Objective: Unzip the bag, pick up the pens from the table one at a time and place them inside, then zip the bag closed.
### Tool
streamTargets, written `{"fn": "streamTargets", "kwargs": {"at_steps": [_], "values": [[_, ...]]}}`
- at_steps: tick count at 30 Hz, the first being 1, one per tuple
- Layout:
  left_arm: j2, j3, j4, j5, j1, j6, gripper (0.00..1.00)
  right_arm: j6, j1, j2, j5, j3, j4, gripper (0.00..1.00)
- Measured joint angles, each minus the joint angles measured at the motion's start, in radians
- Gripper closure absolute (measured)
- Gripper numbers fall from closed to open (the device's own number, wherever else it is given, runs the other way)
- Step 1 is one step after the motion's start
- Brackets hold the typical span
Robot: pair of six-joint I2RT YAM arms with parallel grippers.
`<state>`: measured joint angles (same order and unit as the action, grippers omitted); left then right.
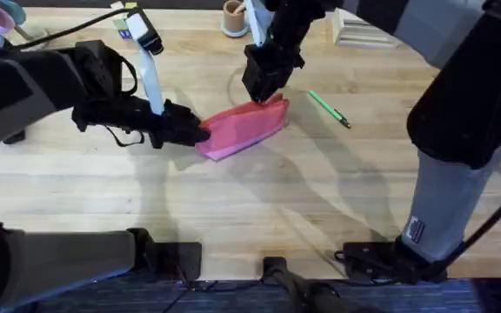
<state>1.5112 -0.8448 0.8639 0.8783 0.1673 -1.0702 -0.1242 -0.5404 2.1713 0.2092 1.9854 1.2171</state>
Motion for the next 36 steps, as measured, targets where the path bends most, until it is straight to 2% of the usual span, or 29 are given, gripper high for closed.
{"fn": "streamTargets", "kwargs": {"at_steps": [9,15,36], "values": [[0.0,0.0,0.0,0.0,0.0,0.0,0.959,0.001,0.0,0.0,0.0,0.003,0.002,0.968],[0.0,0.0,0.0,0.0,0.0,0.0,0.959,0.011,0.0,0.0,0.0,0.046,0.015,0.968],[0.0,0.0,0.0,-0.003,0.0,0.0,0.96,0.035,0.0,0.0,0.134,0.069,0.018,0.968]]}}
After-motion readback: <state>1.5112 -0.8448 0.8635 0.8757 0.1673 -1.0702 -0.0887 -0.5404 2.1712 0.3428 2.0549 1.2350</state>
